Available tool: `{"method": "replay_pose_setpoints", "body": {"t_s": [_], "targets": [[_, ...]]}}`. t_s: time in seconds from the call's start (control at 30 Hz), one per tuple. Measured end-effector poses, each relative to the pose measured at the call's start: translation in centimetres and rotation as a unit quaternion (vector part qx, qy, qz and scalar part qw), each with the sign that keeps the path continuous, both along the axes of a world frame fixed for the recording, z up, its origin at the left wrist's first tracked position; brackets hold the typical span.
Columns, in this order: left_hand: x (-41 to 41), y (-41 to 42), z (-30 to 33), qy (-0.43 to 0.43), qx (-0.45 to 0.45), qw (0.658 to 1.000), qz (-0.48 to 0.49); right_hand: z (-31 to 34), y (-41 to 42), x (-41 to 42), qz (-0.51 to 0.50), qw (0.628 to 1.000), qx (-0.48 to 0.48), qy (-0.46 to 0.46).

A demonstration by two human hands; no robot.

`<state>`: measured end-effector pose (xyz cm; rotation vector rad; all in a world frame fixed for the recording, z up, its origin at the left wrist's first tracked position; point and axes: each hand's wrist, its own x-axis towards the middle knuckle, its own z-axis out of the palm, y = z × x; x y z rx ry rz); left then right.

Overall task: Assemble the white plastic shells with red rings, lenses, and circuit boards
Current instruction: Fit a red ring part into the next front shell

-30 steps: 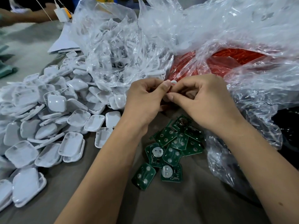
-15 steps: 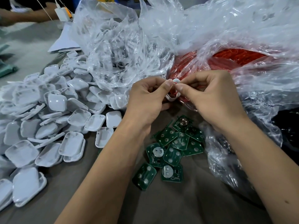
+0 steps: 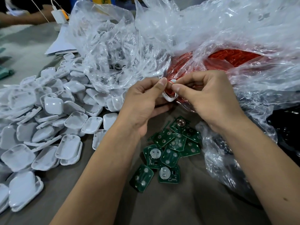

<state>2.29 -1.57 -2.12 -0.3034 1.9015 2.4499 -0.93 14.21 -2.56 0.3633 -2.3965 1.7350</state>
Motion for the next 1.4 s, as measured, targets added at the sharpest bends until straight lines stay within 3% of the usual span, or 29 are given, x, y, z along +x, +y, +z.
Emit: {"method": "replay_pose_setpoints", "body": {"t_s": [0.17, 0.57, 0.83, 1.1, 1.4], "targets": [[-0.1, 0.2, -0.2, -0.001, -0.027, 0.999, 0.023, 0.2, 0.0, 0.1, -0.022, 0.999, 0.029, 0.009], [0.0, 0.6, -0.5, 0.020, -0.038, 0.997, 0.057, 0.3, -0.7, 1.0, -0.064, 0.965, 0.205, 0.149], [-0.1, 0.8, -0.8, 0.063, -0.143, 0.985, 0.075, 0.4, -0.9, 1.3, -0.062, 0.951, 0.247, 0.178], [-0.1, 0.9, -0.9, 0.080, -0.172, 0.977, 0.094, 0.3, -1.0, 1.2, -0.059, 0.941, 0.271, 0.196], [-0.1, 1.0, -0.8, 0.039, -0.154, 0.981, 0.109, 0.4, -0.8, 1.0, -0.070, 0.933, 0.281, 0.212]]}}
